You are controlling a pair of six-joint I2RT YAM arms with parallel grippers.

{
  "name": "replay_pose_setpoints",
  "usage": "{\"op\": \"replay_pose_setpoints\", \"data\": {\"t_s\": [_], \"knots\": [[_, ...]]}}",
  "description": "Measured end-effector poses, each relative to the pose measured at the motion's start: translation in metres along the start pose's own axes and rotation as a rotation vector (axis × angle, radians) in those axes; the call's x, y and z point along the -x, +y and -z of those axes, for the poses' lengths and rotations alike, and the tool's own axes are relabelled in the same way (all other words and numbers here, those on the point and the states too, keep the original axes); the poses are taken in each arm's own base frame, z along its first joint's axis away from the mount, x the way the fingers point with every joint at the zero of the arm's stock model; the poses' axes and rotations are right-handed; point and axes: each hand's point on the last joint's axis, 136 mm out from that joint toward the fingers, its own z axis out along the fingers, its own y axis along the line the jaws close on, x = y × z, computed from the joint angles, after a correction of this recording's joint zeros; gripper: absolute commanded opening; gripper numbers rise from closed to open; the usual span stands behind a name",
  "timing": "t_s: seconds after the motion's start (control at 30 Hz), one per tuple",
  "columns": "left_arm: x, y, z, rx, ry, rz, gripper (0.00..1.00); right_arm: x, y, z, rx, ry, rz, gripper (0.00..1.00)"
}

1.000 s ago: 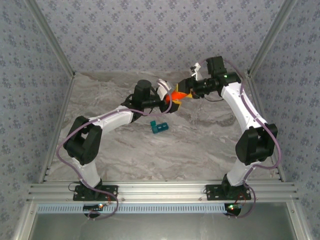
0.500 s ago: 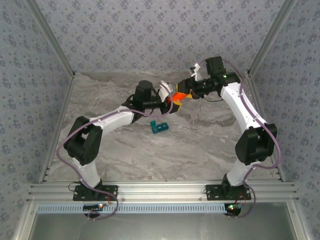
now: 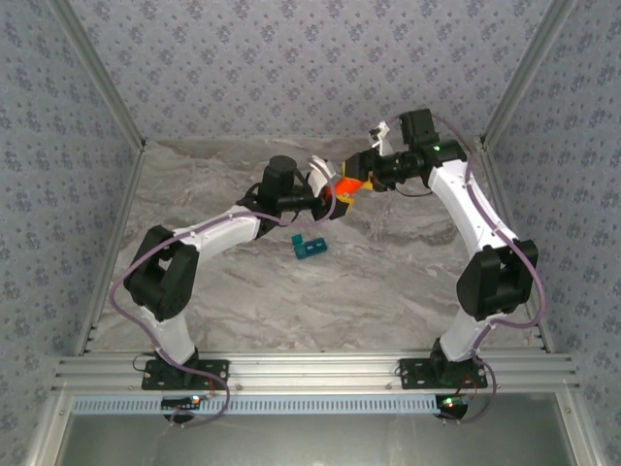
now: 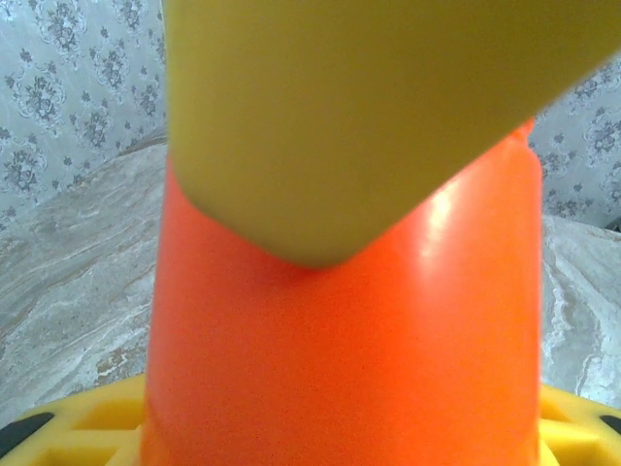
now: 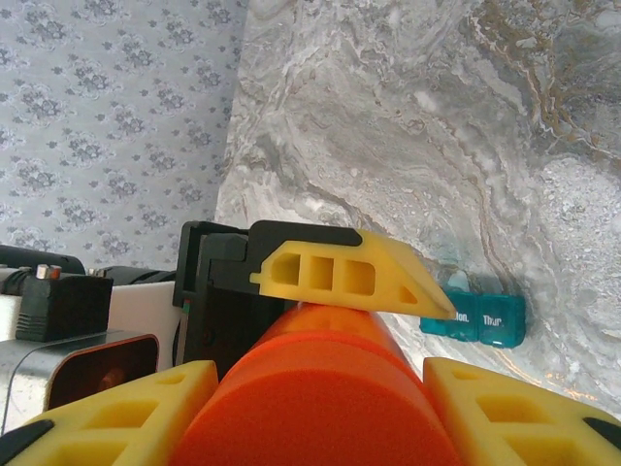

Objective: Sort the pills into containers

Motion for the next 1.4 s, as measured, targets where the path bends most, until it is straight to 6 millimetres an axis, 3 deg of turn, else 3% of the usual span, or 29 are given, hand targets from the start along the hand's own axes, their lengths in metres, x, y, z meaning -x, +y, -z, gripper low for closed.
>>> {"op": "replay_pose_setpoints", "data": {"t_s": [0.17,0.33,0.63,0.77,1.1,1.4], "knots": [[0.003,0.001,0.0,0.004,-0.003,0.034,0.0,0.005,0.0,0.003,0.016,-0.019,-0.015,0.64],[0.0,0.015,0.005,0.042,0.004,0.058,0.0,0.019,-0.005,0.024,0.017,-0.094,-0.04,0.73],[0.005,0.025,0.012,0.082,-0.007,0.061,0.0,0.037,-0.023,0.071,-0.017,-0.266,-0.112,0.74],[0.001,0.023,0.012,0.068,0.009,0.075,0.0,0.042,-0.034,0.08,-0.053,-0.322,-0.153,0.73],[-0.004,0.02,0.012,0.053,0.031,0.092,0.0,0.037,-0.02,0.057,-0.06,-0.297,-0.139,0.78],[0.0,0.018,0.012,0.041,0.031,0.097,0.0,0.035,-0.007,0.016,-0.038,-0.216,-0.107,0.77]]}}
